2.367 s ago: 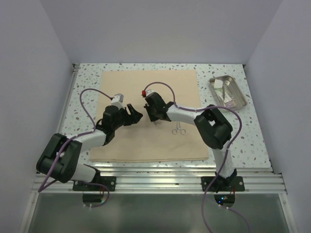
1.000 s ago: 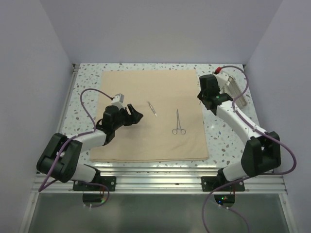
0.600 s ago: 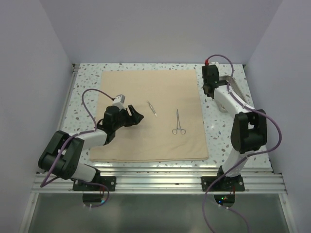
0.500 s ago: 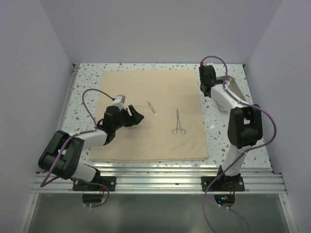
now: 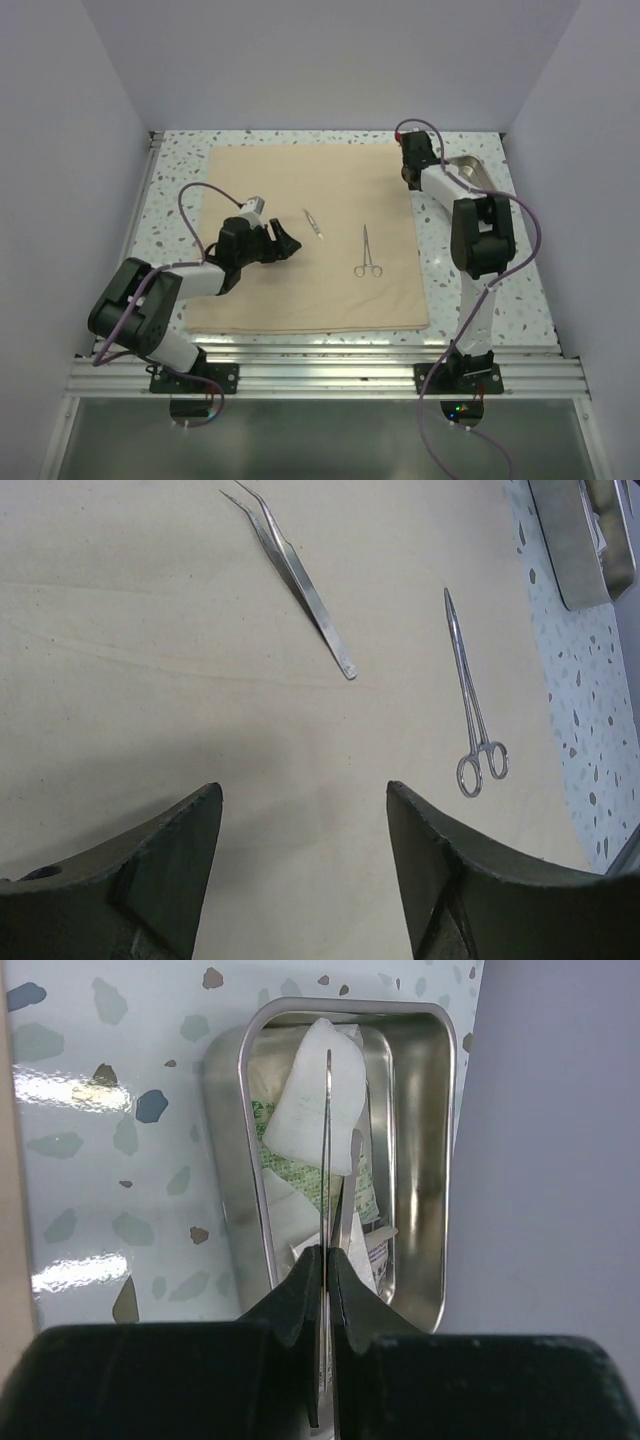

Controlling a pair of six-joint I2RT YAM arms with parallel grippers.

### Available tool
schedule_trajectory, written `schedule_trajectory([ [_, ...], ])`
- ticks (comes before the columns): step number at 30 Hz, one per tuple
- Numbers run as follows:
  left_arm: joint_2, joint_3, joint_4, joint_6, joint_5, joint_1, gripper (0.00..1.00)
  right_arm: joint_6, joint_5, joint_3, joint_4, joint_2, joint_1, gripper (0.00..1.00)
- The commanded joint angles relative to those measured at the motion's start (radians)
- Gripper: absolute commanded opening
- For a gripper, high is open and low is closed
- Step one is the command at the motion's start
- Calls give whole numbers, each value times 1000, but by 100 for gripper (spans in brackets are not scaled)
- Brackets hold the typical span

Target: Prepare the surgical pack

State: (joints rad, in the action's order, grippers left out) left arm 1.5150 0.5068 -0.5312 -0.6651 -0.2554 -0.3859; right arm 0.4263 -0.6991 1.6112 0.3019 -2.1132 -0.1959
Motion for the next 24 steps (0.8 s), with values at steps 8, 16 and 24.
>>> schedule_trajectory([
  [8, 43, 42, -82, 44, -31, -8, 71, 91, 26, 107, -30, -79, 95, 0],
  [16, 71, 52, -84, 50, -30, -10, 71, 118, 40, 101, -40, -97, 115, 0],
  [24, 63, 53, -73, 62, -12, -10, 71, 91, 13, 131, 0, -120, 113, 15],
])
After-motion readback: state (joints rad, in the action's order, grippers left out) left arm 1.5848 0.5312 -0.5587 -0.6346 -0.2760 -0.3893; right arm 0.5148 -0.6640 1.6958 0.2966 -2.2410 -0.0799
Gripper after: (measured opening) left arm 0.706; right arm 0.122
